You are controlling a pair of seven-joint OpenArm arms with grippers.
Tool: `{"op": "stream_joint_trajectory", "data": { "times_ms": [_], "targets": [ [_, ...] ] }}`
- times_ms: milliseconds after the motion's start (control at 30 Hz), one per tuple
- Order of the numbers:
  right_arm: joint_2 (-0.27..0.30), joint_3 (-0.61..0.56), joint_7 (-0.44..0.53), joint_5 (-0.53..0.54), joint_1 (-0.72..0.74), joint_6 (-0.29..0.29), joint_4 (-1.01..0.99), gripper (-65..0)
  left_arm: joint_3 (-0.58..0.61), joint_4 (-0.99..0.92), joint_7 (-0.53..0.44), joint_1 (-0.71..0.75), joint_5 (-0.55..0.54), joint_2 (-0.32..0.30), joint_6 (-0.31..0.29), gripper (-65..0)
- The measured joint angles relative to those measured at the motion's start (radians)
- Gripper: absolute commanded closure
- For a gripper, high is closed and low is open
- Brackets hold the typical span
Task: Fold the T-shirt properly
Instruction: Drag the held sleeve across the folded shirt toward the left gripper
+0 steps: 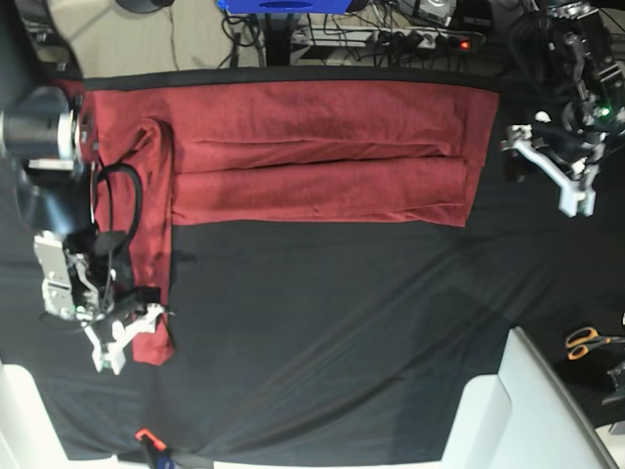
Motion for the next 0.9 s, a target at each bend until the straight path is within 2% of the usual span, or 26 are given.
{"op": "stream_joint_trajectory", "data": {
  "times_ms": [67,167,233,300,333,433,500,700,900],
  "targets": [
    [-0.001,0.0,0.082,0.007,0.029,0.005,-0.114,-32.0,-0.011,0.0,0.0,0.005,0.0,0.001,-0.011,-44.1],
    [-0.001,0.0,0.189,0.011,0.052,0.008,-0.235,-32.0,-0.043,0.0,-0.002,0.014,-0.005,0.01,-0.093,-44.1],
    [-0.001,0.0,0.198,0.01,0.055,0.007,-0.243,-32.0,-0.072,-0.002,0.001,0.017,-0.003,0.012,-0.117,-44.1],
    [0.0,0.0,0.206,0.011,0.052,0.007,-0.243,-31.4,-0.082,-0.003,0.0,0.016,-0.001,0.01,-0.116,-44.1],
    [-0.001,0.0,0.213,0.011,0.049,0.008,-0.243,-29.0,-0.08,-0.003,0.0,0.016,0.0,0.009,-0.117,-44.1],
    [0.001,0.0,0.206,0.011,0.048,0.004,-0.243,-12.3,-0.076,-0.003,0.0,0.016,0.0,0.012,-0.117,-44.1],
    [0.005,0.0,0.187,0.016,0.044,0.005,-0.241,0.0,-0.076,-0.003,0.0,0.016,0.0,0.016,-0.117,-44.1],
    [0.002,0.0,0.137,0.006,0.021,0.002,-0.171,0.0,-0.075,-0.003,0.0,0.013,0.003,0.021,-0.117,-44.1],
    [-0.008,-0.002,-0.116,0.003,-0.181,-0.001,0.285,0.0,-0.073,-0.073,-0.002,0.002,0.001,0.019,-0.117,-44.1]
  ]
}}
